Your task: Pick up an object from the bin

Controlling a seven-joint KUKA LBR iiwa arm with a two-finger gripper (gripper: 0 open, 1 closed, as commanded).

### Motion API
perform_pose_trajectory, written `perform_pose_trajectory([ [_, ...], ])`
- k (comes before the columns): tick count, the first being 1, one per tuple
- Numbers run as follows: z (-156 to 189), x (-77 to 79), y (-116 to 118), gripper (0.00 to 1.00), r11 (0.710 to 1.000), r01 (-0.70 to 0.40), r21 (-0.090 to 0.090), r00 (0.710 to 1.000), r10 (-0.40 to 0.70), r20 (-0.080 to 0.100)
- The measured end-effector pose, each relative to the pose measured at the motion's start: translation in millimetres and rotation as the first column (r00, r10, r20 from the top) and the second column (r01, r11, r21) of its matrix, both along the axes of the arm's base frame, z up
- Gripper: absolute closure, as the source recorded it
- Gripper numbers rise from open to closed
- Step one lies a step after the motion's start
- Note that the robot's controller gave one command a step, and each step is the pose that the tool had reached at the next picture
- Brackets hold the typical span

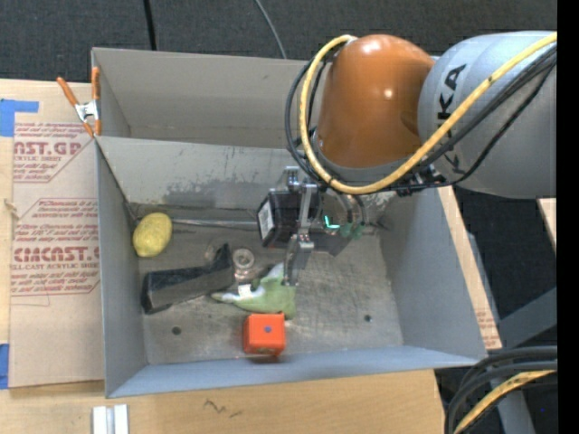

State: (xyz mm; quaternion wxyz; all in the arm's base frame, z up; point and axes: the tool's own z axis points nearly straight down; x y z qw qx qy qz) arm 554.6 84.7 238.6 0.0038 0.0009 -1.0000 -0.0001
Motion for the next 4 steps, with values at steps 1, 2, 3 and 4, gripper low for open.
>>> perform_pose_trajectory([
  [1, 4, 1.7, -1, 1.00, 1.000, 0.001, 0.001, 1.000, -0.001, 0.008],
  [2, 4, 1.7, -1, 1.00, 1.000, 0.001, 0.001, 1.000, -0.001, 0.008],
  [3, 4, 1.0, 0, 0.00, 1.000, 0.005, 0.001, 1.000, -0.005, 0.009],
  [4, -84, -70.0, 41, 1.00, 0.971, 0.240, -0.001, 0.971, -0.240, 0.005],
])
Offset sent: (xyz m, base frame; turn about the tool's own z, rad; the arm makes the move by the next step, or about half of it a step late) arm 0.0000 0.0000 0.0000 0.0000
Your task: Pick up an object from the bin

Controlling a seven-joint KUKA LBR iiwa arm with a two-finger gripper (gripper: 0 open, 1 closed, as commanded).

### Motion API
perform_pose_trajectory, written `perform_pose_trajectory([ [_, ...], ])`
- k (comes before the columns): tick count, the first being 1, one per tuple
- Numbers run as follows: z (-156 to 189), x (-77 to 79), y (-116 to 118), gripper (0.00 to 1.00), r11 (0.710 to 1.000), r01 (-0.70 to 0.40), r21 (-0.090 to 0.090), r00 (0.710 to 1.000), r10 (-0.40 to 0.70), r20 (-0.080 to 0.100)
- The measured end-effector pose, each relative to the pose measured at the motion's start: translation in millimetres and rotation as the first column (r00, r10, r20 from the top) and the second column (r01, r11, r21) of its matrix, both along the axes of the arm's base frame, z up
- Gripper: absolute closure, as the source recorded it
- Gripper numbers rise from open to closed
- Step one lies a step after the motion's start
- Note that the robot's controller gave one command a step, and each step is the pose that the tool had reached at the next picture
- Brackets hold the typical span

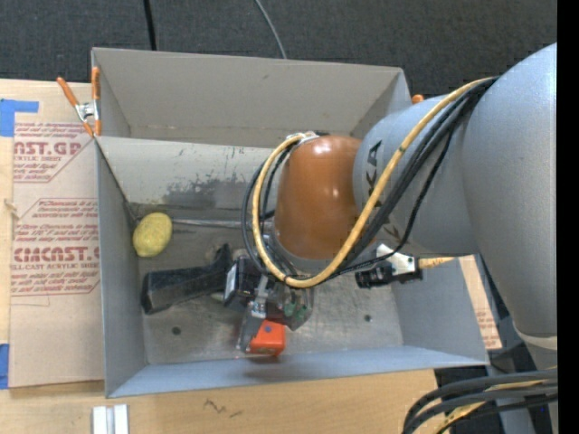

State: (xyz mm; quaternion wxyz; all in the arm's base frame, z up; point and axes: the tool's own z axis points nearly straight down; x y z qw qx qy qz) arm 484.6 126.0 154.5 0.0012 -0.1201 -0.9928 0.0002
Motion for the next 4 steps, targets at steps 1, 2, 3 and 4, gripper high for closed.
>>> perform_pose_trajectory([
  [1, 0, 0.0, 0, 1.00, 1.000, 0.000, 0.000, 1.000, 0.000, 0.000],
  [2, 21, 11.3, 22, 1.00, 0.999, 0.047, -0.001, 0.999, -0.047, -0.001],
  [3, 30, 18.4, 29, 1.00, 0.996, 0.088, 0.002, 0.996, -0.088, 0.003],
  [4, 68, 25.1, 36, 1.00, 0.989, 0.150, -0.002, 0.989, -0.150, 0.000],
])
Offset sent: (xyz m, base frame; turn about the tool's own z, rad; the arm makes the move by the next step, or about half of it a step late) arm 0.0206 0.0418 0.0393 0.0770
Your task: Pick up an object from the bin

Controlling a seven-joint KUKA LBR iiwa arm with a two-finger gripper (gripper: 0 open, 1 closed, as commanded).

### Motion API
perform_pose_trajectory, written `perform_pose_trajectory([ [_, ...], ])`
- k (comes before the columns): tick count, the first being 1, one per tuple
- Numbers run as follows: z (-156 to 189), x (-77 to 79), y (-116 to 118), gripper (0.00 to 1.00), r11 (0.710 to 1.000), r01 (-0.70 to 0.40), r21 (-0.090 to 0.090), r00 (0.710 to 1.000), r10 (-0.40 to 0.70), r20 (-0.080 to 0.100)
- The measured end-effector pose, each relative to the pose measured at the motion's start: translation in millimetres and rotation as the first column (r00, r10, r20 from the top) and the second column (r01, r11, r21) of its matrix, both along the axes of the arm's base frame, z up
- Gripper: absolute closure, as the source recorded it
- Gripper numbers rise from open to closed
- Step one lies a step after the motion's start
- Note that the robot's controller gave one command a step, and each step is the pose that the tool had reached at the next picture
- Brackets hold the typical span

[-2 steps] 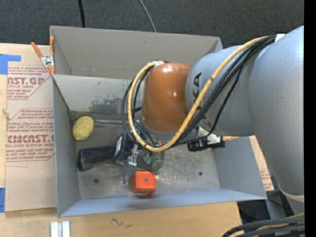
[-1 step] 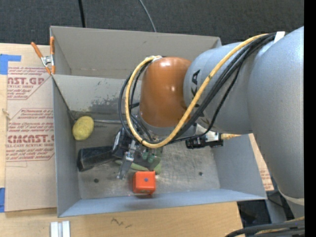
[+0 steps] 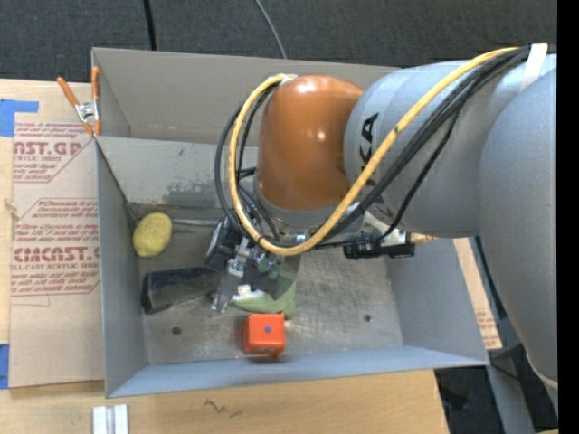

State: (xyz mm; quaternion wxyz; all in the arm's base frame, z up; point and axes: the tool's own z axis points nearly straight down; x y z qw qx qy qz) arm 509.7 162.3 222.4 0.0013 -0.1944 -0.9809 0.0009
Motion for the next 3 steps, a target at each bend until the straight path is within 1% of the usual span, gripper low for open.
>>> perform_pose_trajectory([
  [1, -15, 6.7, 7, 1.00, 1.000, 0.013, 0.003, 1.000, -0.013, 0.010],
  [2, -57, 5.2, -11, 1.00, 0.999, 0.040, 0.001, 0.999, -0.040, 0.003],
  [3, -68, 4.0, -13, 1.00, 0.999, 0.046, -0.004, 0.999, -0.046, -0.005],
])
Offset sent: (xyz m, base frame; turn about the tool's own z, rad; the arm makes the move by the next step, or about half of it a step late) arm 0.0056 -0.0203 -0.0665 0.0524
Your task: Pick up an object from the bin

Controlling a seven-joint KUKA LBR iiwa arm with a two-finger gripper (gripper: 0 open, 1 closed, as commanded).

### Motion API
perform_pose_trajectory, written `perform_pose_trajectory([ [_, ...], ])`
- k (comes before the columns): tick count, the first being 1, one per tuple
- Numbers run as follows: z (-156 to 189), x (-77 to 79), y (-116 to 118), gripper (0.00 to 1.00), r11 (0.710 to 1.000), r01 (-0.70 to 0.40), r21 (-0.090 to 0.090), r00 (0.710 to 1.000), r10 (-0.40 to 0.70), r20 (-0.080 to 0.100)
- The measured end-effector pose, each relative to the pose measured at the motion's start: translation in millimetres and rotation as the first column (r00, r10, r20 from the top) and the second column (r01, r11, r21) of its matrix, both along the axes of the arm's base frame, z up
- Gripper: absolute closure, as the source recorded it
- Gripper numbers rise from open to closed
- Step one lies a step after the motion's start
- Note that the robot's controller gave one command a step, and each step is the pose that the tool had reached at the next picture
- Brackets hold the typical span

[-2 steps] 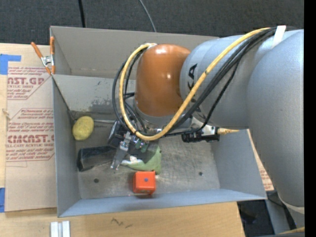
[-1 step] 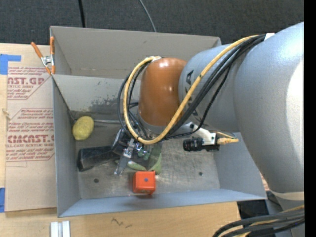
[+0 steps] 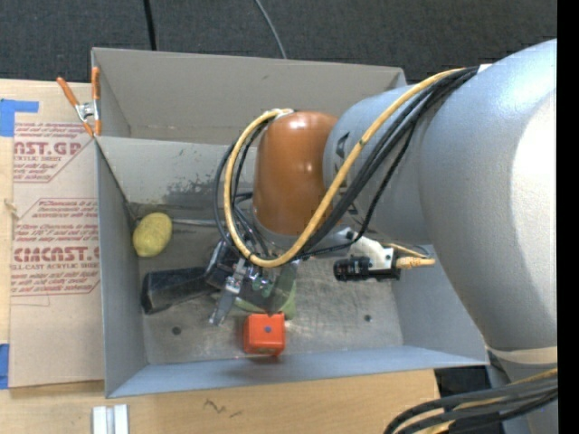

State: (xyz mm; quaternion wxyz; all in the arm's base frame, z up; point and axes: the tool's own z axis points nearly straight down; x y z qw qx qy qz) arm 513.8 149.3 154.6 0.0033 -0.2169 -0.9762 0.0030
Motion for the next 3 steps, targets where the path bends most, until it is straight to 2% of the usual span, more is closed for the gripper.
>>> perform_pose_trajectory([
  [1, 43, 11.8, -8, 1.00, 1.000, 0.005, 0.004, 1.000, -0.005, 0.005],
  [2, 60, 6.9, -13, 1.00, 1.000, 0.010, 0.005, 1.000, -0.010, 0.011],
  [3, 81, 14.4, -4, 1.00, 1.000, 0.009, 0.003, 1.000, -0.009, 0.003],
])
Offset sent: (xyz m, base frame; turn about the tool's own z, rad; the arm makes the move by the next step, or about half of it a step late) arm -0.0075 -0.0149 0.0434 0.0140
